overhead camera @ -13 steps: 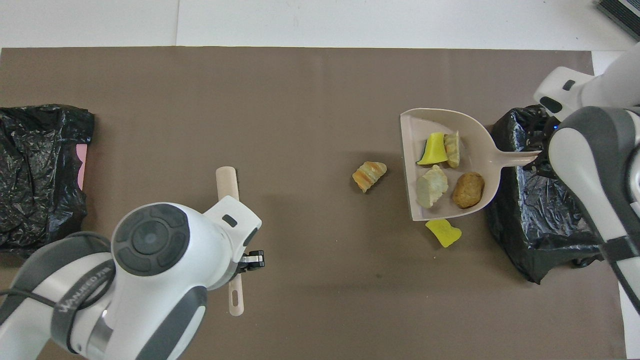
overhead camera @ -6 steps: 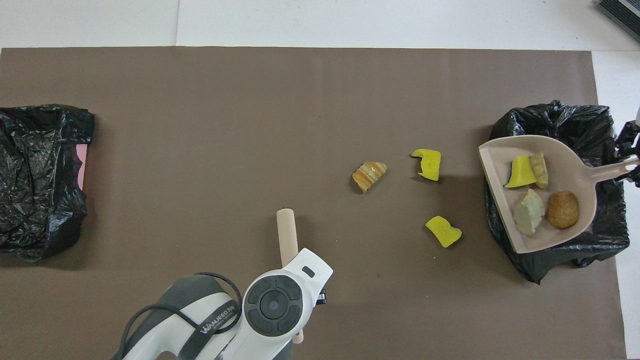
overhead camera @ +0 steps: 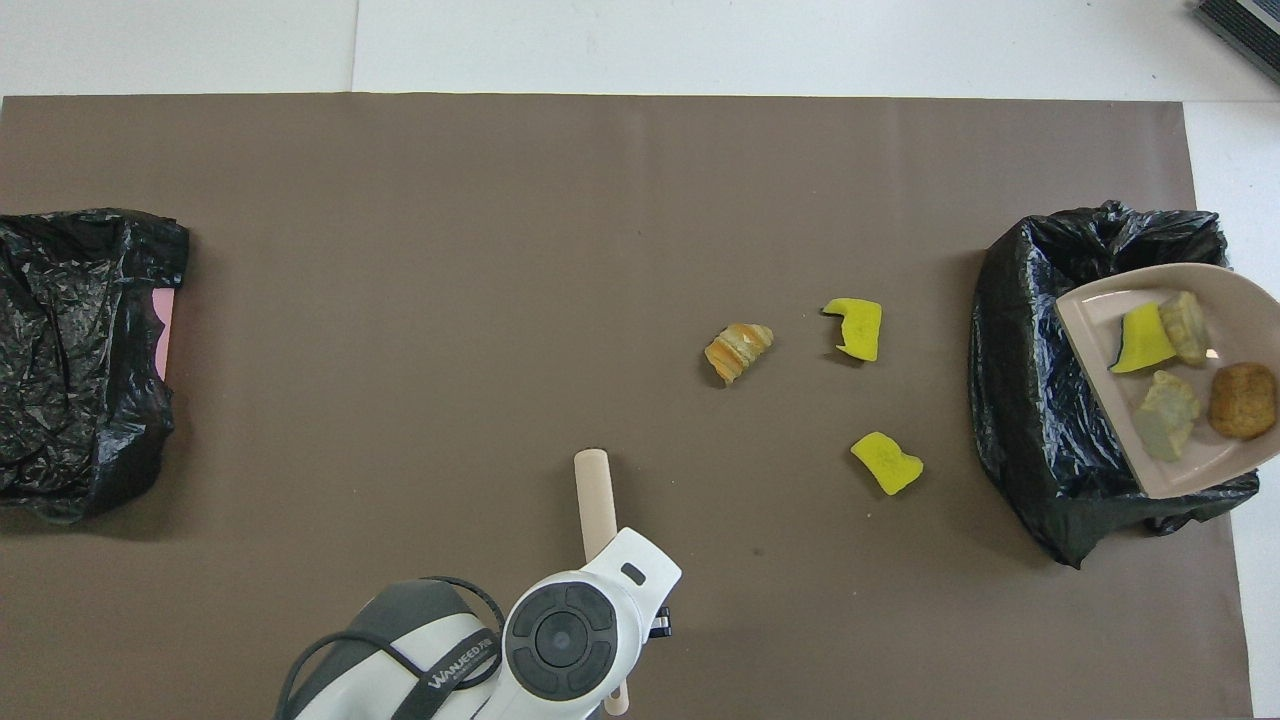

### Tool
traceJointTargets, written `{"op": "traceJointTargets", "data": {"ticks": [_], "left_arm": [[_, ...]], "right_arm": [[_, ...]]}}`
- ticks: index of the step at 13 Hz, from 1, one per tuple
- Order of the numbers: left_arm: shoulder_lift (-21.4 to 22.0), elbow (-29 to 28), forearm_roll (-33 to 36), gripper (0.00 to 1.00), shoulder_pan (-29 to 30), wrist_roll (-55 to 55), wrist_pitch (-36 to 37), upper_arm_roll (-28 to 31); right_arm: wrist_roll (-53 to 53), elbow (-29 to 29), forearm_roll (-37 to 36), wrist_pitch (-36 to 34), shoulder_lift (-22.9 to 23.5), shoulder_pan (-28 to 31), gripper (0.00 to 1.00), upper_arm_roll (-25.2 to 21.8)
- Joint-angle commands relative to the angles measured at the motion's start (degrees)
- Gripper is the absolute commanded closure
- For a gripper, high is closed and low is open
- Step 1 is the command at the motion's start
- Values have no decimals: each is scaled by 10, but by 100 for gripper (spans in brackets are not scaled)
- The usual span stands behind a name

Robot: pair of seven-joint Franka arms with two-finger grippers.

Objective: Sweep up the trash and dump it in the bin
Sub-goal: 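Tilt the dustpan over the bin with the right gripper to dump trash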

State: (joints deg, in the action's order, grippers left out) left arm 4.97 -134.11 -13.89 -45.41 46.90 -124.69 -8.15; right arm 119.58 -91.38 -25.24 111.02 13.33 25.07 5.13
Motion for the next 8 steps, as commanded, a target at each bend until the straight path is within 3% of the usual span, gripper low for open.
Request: {"op": "traceJointTargets", "data": {"ticks": [1, 5, 8], "left_arm": [[12, -19, -9, 100, -26, 5, -30, 10], [1, -22, -9, 100, -39, 7, -41, 10], [-10, -22, -11, 100, -42, 38, -60, 11]], "right_arm": [[-11, -15, -73, 22, -9, 2, 100, 8], [-132, -62, -149, 27, -46, -28, 100, 14], [-233, -152, -197, 64, -106, -37, 100, 14]]}}
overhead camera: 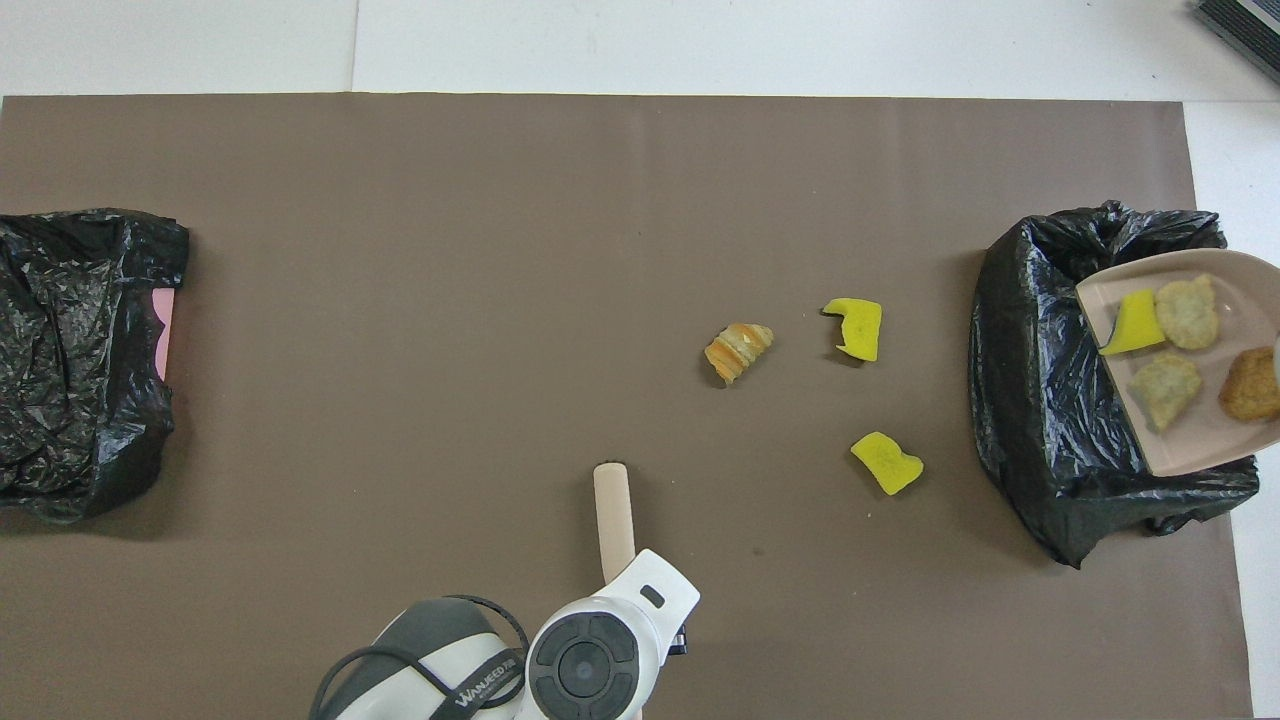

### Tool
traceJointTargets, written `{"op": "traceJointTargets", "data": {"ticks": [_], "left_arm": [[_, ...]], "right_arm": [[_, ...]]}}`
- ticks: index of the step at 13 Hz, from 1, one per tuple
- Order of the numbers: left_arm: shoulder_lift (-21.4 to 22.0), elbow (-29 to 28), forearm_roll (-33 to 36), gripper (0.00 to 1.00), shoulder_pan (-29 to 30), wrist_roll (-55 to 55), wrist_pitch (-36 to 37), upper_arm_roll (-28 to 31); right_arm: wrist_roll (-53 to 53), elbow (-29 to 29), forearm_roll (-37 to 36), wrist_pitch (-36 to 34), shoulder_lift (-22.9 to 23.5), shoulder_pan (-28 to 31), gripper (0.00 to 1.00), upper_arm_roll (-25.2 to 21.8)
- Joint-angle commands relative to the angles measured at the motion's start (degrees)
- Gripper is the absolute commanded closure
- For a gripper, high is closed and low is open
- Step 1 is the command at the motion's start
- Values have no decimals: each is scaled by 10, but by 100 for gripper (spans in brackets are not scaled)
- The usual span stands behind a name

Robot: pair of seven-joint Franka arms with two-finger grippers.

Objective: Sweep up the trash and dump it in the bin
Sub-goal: 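Tilt the dustpan over the bin with the right gripper to dump trash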

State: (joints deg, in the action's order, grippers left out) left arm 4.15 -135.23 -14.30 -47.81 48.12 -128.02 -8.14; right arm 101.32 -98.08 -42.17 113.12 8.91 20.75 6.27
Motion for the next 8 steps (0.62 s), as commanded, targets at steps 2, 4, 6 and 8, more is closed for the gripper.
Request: {"op": "traceJointTargets", "data": {"ticks": [2, 4, 6, 8], "left_arm": [[-2, -11, -6, 100, -18, 31, -27, 10], [-5, -14, -6, 89, -24, 36, -28, 11], [-5, -14, -6, 49, -23, 22, -23, 12], [-13, -7, -6, 30, -17, 13, -16, 14]], "right_arm": [[-93, -137, -76, 87, -93, 6, 100, 2], [-108, -146, -95, 94, -103, 6, 100, 2], [-104, -146, -105, 96, -110, 20, 100, -1], [-80, -144, -109, 96, -119, 53, 100, -1]]}}
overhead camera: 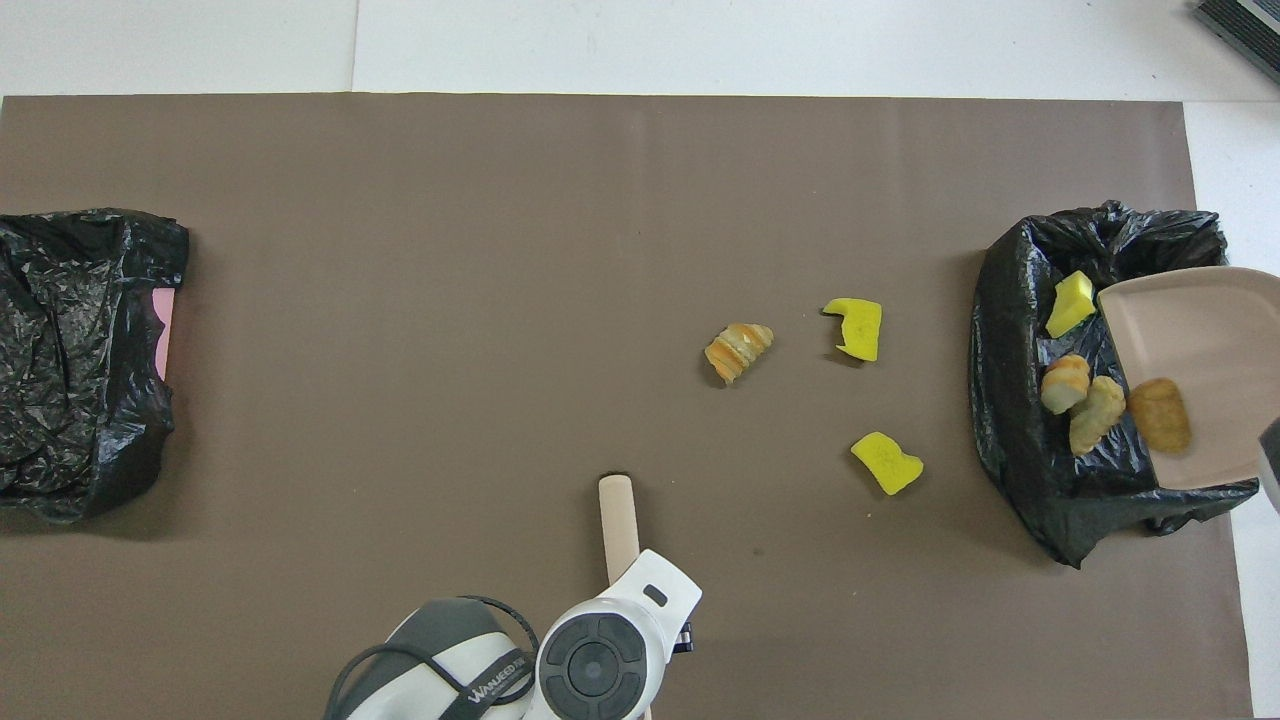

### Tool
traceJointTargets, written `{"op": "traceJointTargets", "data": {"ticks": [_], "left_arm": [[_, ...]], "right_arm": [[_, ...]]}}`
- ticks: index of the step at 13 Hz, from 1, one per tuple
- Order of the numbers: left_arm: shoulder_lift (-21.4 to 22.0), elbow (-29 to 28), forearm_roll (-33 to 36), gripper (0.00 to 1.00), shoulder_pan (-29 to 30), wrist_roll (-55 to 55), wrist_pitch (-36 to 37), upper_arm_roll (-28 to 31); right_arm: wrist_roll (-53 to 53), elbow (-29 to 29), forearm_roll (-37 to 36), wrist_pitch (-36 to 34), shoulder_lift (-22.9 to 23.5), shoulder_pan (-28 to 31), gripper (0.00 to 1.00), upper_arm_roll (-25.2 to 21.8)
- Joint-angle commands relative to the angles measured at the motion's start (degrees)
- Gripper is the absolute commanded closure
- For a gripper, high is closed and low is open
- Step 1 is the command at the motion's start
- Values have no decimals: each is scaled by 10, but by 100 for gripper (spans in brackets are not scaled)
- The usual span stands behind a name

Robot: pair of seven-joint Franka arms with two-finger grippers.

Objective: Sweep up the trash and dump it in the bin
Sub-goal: 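Tilt the dustpan over the bin with the right gripper to dump trash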

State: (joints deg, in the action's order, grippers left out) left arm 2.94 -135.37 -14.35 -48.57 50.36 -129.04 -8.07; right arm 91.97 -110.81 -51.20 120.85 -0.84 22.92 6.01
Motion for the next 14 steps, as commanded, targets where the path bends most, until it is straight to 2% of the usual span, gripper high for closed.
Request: {"op": "traceJointTargets", "data": {"ticks": [1, 2, 3, 6, 10, 14], "left_arm": [[0, 1, -5, 24, -1, -21, -4, 15], [2, 8, -2, 14, 22, -25, -1, 16], [1, 23, 3, 10, 54, -26, 10, 16], [-1, 55, 47, 8, 131, -25, 35, 16], [7, 74, 95, 3, 219, -51, 51, 16], [28, 116, 95, 2, 328, -197, 136, 16]], "right_arm": [[22, -14, -19, 19, -27, 39, 100, 0], [26, -12, -18, 18, -30, 40, 100, -1], [27, -3, -16, 8, -30, 38, 100, 0], [22, 9, 7, -3, -30, 31, 100, 6], [20, 20, 121, -46, -25, -13, 100, 10], [15, 25, 263, -47, -20, -38, 100, 15]]}}
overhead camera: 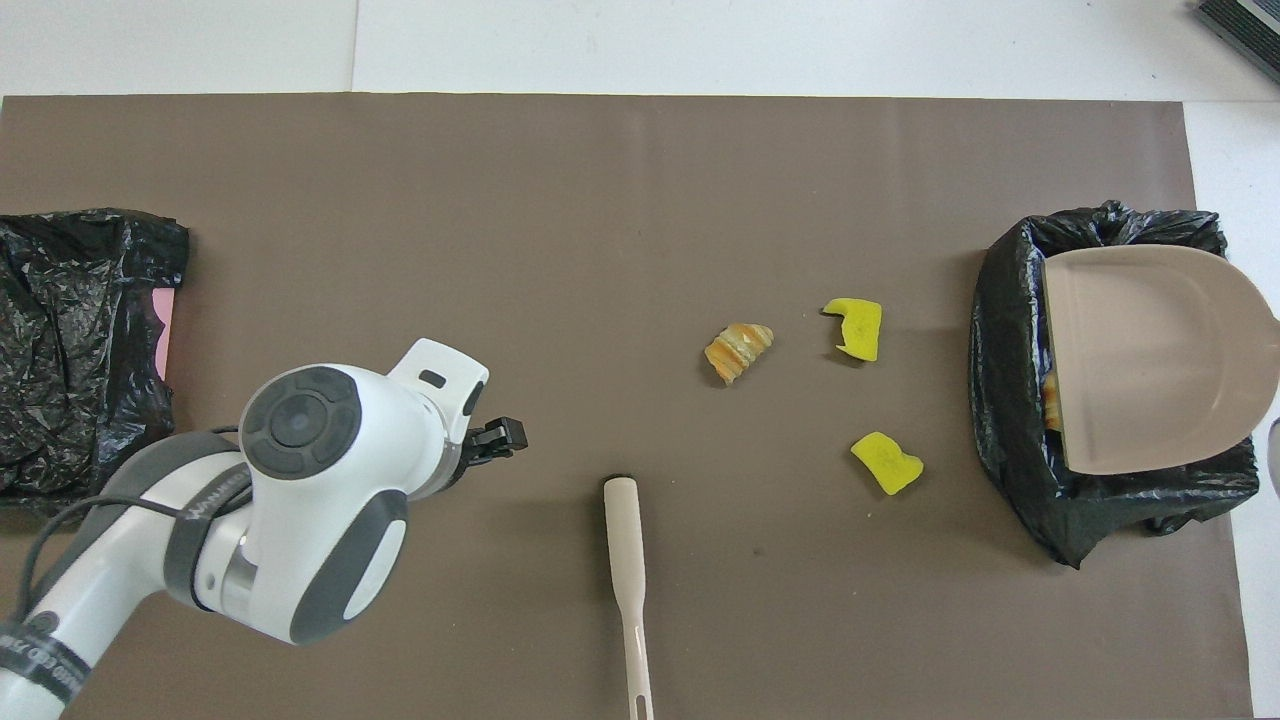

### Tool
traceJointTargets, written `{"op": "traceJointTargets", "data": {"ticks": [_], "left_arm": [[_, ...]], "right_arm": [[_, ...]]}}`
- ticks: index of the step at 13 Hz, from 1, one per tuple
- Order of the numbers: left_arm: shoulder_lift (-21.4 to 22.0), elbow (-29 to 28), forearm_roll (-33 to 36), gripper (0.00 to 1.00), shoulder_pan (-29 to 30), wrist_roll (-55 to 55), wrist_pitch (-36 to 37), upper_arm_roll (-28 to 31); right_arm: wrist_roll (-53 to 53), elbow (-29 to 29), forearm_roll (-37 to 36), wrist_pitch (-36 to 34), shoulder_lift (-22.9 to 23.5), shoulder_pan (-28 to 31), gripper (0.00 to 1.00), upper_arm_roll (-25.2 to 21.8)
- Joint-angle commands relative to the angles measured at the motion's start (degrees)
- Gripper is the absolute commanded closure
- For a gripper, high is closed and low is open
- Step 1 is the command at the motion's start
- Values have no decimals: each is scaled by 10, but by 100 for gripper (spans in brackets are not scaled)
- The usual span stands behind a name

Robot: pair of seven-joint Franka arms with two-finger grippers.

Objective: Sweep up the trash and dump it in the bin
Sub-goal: 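Bring the empty dustpan back over the mat with the right gripper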

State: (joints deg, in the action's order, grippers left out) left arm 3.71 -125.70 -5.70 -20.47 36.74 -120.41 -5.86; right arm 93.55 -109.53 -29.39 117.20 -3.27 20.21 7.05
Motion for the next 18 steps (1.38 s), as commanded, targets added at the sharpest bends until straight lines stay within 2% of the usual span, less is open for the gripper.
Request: {"op": "traceJointTargets", "data": {"ticks": [1, 4, 7, 9, 13, 15, 18], "left_arm": [[23, 26, 9, 2, 73, -105, 66, -6], [33, 40, 34, 0, 137, -228, 99, -6], [45, 48, 39, 0, 197, -340, 103, -6], [40, 94, 39, 0, 224, -385, 148, -6], [31, 209, 40, 0, 236, -396, 258, -6], [24, 252, 39, 0, 235, -396, 286, -6], [23, 270, 39, 0, 235, -393, 290, -6]], "right_arm": [[-11, 10, 63, -16, 5, -18, 100, 5], [-53, -4, 114, -27, 5, -45, 100, 5], [-164, -18, 146, -36, 23, -84, 100, 5], [-240, -18, 184, -38, 45, -106, 100, 5], [-461, -19, 190, -38, 66, -189, 100, 5], [-569, -26, 196, -37, 70, -220, 100, 6], [-757, -25, 262, -33, 88, -281, 100, 6]]}}
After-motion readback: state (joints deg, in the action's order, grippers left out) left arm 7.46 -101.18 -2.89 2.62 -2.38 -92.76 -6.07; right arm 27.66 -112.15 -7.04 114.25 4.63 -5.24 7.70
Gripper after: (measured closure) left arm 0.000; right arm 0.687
